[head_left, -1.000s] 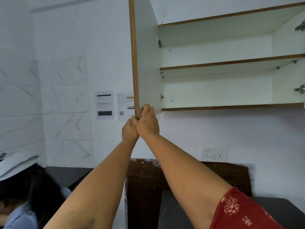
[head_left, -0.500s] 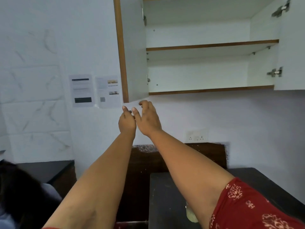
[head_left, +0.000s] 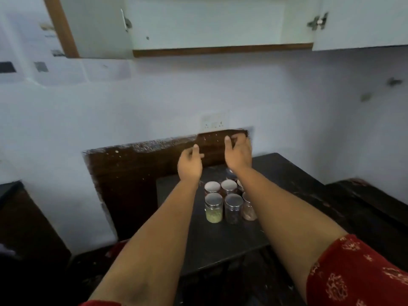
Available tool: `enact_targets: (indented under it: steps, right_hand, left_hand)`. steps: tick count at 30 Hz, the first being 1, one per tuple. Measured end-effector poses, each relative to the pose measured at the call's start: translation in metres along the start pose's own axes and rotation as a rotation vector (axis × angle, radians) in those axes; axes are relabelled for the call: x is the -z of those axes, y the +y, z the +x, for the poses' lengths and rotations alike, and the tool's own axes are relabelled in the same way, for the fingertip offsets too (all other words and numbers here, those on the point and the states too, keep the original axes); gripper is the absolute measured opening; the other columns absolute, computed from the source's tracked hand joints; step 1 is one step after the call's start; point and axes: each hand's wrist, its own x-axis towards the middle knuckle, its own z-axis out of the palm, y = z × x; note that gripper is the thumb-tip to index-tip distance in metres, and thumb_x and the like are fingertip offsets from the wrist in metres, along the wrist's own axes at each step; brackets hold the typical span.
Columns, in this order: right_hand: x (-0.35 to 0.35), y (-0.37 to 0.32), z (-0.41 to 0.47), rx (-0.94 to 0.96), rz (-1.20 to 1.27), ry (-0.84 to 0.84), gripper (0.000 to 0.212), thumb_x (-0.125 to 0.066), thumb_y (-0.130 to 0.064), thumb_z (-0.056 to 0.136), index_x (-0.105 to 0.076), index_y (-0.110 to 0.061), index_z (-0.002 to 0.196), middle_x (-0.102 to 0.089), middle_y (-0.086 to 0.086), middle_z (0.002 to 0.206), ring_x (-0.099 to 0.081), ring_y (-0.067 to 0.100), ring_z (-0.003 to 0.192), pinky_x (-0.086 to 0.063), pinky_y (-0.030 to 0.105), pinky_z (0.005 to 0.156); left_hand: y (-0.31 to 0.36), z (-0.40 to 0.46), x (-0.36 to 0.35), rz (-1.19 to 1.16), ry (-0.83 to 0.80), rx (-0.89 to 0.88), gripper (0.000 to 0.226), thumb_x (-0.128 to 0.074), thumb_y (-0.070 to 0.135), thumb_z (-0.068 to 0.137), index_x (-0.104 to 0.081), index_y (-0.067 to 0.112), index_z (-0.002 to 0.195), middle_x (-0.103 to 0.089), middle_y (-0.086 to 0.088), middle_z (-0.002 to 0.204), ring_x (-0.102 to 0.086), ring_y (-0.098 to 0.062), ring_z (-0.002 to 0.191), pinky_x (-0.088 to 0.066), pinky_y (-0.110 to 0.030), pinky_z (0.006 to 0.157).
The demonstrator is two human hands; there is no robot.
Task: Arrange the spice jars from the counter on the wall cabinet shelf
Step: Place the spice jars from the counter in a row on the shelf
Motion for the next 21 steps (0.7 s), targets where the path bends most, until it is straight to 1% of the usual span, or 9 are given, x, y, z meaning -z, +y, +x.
enact_targets:
  steps: [3, 5, 7, 9, 11, 14, 16, 19, 21]
  right_hand:
    - [0.003, 0.061, -0.006, -0.113, -0.018, -0.012, 0.036, -0.046, -0.043, 0.098, -0.052, -0.017, 0.121, -0.051, 0.009, 0.124, -0.051, 0.025, 0.114, -0.047, 0.041, 0.095]
    - [0.005, 0.100, -0.008, -0.241, -0.025, -0.009, 0.035, -0.048, -0.042, 0.098, -0.052, -0.017, 0.123, -0.051, 0.009, 0.126, -0.053, 0.026, 0.114, -0.048, 0.041, 0.094]
    - [0.007, 0.137, -0.013, -0.340, -0.057, -0.035, 0.035, -0.051, -0.037, 0.097, -0.052, -0.014, 0.123, -0.051, 0.012, 0.127, -0.052, 0.028, 0.115, -0.045, 0.041, 0.095]
    - [0.006, 0.173, -0.017, -0.363, -0.101, -0.084, 0.032, -0.057, -0.030, 0.095, -0.054, -0.010, 0.120, -0.053, 0.015, 0.125, -0.051, 0.031, 0.116, -0.041, 0.038, 0.096]
    - [0.002, 0.202, -0.020, -0.352, -0.172, -0.160, 0.034, -0.063, -0.028, 0.091, -0.055, -0.010, 0.118, -0.053, 0.014, 0.124, -0.048, 0.032, 0.118, -0.038, 0.037, 0.097]
    - [-0.011, 0.229, -0.017, -0.247, -0.337, -0.364, 0.048, -0.071, -0.037, 0.083, -0.054, -0.016, 0.123, -0.052, 0.007, 0.126, -0.043, 0.027, 0.121, -0.035, 0.033, 0.099]
    - [-0.022, 0.235, -0.008, -0.098, -0.442, -0.504, 0.062, -0.075, -0.047, 0.076, -0.051, -0.019, 0.127, -0.050, 0.004, 0.129, -0.039, 0.025, 0.124, -0.034, 0.034, 0.102]
    - [-0.042, 0.237, 0.008, 0.111, -0.545, -0.675, 0.083, -0.076, -0.059, 0.068, -0.045, -0.022, 0.136, -0.046, 0.001, 0.142, -0.025, 0.025, 0.142, -0.028, 0.040, 0.112]
    - [-0.057, 0.236, 0.016, 0.201, -0.601, -0.766, 0.091, -0.074, -0.064, 0.066, -0.041, -0.022, 0.141, -0.043, 0.000, 0.148, -0.017, 0.025, 0.147, -0.021, 0.044, 0.117]
  left_hand:
    - [-0.033, -0.011, -0.027, -0.051, -0.052, 0.099, 0.044, -0.048, 0.048, 0.097, -0.060, 0.014, 0.121, -0.071, 0.002, 0.100, -0.064, -0.017, 0.099, -0.049, -0.040, 0.097]
    - [-0.052, -0.010, -0.040, -0.061, -0.060, 0.148, 0.038, -0.052, 0.045, 0.096, -0.061, 0.014, 0.116, -0.069, 0.002, 0.100, -0.064, -0.018, 0.099, -0.049, -0.038, 0.096]
    - [-0.073, -0.006, -0.051, -0.036, -0.049, 0.179, 0.030, -0.056, 0.042, 0.094, -0.061, 0.017, 0.111, -0.070, 0.001, 0.100, -0.064, -0.018, 0.099, -0.050, -0.040, 0.096]
    - [-0.096, -0.005, -0.061, 0.019, -0.028, 0.232, 0.026, -0.058, 0.039, 0.093, -0.061, 0.018, 0.109, -0.069, 0.000, 0.103, -0.064, -0.019, 0.100, -0.050, -0.041, 0.096]
    - [-0.119, -0.007, -0.072, 0.077, -0.018, 0.279, 0.027, -0.057, 0.035, 0.094, -0.061, 0.015, 0.112, -0.065, 0.000, 0.106, -0.061, -0.020, 0.102, -0.049, -0.037, 0.092]
    - [-0.143, -0.014, -0.091, 0.124, -0.007, 0.350, 0.024, -0.056, 0.032, 0.095, -0.060, 0.013, 0.109, -0.059, 0.005, 0.095, -0.056, -0.017, 0.096, -0.043, -0.031, 0.085]
    - [-0.154, -0.015, -0.105, 0.130, 0.001, 0.391, 0.019, -0.058, 0.029, 0.094, -0.060, 0.014, 0.106, -0.059, 0.009, 0.087, -0.057, -0.016, 0.093, -0.045, -0.031, 0.087]
    - [-0.163, -0.016, -0.120, 0.142, 0.025, 0.399, 0.022, -0.059, 0.025, 0.095, -0.062, 0.011, 0.111, -0.057, 0.016, 0.083, -0.057, -0.013, 0.091, -0.045, -0.029, 0.087]
    - [-0.166, -0.015, -0.123, 0.159, 0.034, 0.409, 0.023, -0.056, 0.026, 0.096, -0.062, 0.012, 0.113, -0.057, 0.016, 0.083, -0.057, -0.013, 0.091, -0.045, -0.029, 0.085]
